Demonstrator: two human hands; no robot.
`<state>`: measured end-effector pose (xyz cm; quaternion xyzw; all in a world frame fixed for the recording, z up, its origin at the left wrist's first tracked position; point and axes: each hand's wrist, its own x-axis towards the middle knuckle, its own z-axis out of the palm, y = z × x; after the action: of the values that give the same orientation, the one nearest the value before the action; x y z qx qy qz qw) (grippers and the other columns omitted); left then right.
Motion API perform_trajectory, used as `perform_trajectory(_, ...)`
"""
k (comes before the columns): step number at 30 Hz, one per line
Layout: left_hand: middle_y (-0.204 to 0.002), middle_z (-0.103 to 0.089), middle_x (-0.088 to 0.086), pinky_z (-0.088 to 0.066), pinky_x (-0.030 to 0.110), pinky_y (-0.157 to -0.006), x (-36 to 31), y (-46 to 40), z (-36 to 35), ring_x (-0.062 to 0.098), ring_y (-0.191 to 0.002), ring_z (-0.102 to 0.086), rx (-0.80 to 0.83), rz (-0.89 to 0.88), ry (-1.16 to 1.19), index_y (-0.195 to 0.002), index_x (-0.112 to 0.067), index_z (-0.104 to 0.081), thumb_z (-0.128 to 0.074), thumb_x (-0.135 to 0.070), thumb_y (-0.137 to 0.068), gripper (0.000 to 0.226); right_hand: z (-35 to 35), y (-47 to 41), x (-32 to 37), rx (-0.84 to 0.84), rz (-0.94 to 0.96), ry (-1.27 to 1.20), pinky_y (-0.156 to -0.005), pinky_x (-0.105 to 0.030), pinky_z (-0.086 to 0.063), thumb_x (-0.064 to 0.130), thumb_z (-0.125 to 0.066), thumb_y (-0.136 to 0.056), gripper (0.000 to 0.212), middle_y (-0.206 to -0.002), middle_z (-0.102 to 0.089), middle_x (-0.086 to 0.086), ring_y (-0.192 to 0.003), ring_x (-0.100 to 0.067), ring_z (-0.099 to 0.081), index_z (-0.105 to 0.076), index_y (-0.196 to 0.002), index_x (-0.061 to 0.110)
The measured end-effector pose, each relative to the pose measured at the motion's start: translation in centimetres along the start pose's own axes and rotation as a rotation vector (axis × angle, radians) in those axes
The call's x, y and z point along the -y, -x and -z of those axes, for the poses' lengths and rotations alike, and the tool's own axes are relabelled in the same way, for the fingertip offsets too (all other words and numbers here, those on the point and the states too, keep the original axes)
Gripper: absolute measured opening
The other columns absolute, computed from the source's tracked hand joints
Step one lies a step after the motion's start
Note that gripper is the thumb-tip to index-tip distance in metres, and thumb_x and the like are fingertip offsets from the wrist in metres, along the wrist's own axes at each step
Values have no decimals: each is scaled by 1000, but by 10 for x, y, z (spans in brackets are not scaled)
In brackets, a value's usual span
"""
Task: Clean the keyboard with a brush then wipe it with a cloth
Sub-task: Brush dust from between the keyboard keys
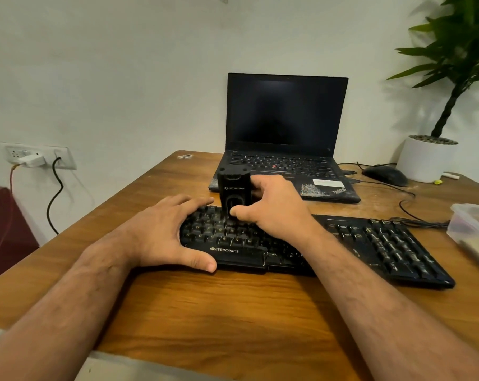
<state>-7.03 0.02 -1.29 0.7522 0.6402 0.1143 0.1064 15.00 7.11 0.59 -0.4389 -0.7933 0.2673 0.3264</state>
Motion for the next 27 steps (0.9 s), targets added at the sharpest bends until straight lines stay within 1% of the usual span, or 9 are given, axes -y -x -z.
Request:
perform_trajectory(4, -151, -31, -17, -35, 45, -114, -1, 0, 1, 6, -135, -32, 11, 7, -5, -152, -52, -12, -55, -101, -37, 132, 10, -9, -10, -110, -108, -41, -62, -16, -49, 19, -84, -77, 35, -94, -73, 10, -80, 0, -66, -72, -109, 27)
perform_trajectory(8, -154, -30, -15, -32, 46, -116, -1, -1, 1, 7, -138, -30, 18, 6, -9, -152, -52, -10, -53, -101, -38, 132, 8, -10, -12, -38, -140, -125, -81, -30, -57, 22, -86, -74, 39, -98, -75, 10, -90, -6, -70, -73, -110, 30)
perform_trajectory(10, -154, -31, -15, -32, 46, -116, -1, -1, 1, 6, -137, -29, 15, 10, 0, -153, -51, -10, -53, -101, -38, 132, 6, -12, -13, -75, -153, -81, -79, -30, -57, 22, -86, -75, 37, -98, -74, 10, -90, -7, -70, -73, -109, 28)
perform_trajectory(14, -150, -33, -17, -34, 45, -114, -1, -1, 2, 6, -134, -32, 18, 18, 1, -153, -50, -10, -52, -101, -39, 132, 15, -16, -20, -199, -199, -49, -62, -20, -47, 22, -85, -76, 26, -90, -71, 10, -82, -5, -66, -67, -94, 27)
perform_trajectory(17, -151, -35, -16, -31, 46, -116, -1, -3, 2, 7, -135, -33, 7, 15, -43, -153, -50, -9, -47, -104, -39, 132, 18, -13, -21, -98, -213, -151, -71, -28, -53, 23, -87, -75, 25, -88, -76, 8, -83, -10, -72, -73, -96, 23)
perform_trajectory(18, -152, -35, -15, -30, 46, -117, -1, -3, 2, 8, -137, -33, 4, 13, -68, -153, -50, -9, -45, -105, -38, 132, 18, -13, -22, -95, -214, -120, -69, -27, -52, 23, -86, -75, 24, -87, -76, 8, -83, -10, -71, -72, -95, 24)
perform_trajectory(21, -157, -31, -12, -19, 46, -122, -6, -2, 3, 11, -143, -28, 3, 2, -147, -155, -48, -7, -41, -106, -38, 135, 22, -15, -23, -220, -207, 29, -61, -20, -44, 25, -85, -76, 26, -90, -72, 7, -86, -10, -68, -71, -98, 25)
perform_trajectory(25, -160, -27, -11, -9, 44, -124, -11, -1, 2, 11, -146, -25, 16, 6, -219, -155, -46, -4, -34, -107, -37, 137, 33, -10, -27, -73, -220, -58, -75, -29, -53, 24, -87, -74, 24, -87, -77, 8, -84, -9, -72, -73, -94, 25)
perform_trajectory(27, -160, -26, -12, -9, 44, -124, -11, -1, 2, 11, -146, -25, 14, 7, -213, -156, -46, -3, -34, -106, -38, 136, 36, -9, -29, -114, -225, 19, -70, -26, -51, 23, -86, -75, 23, -89, -75, 8, -83, -9, -70, -70, -91, 27)
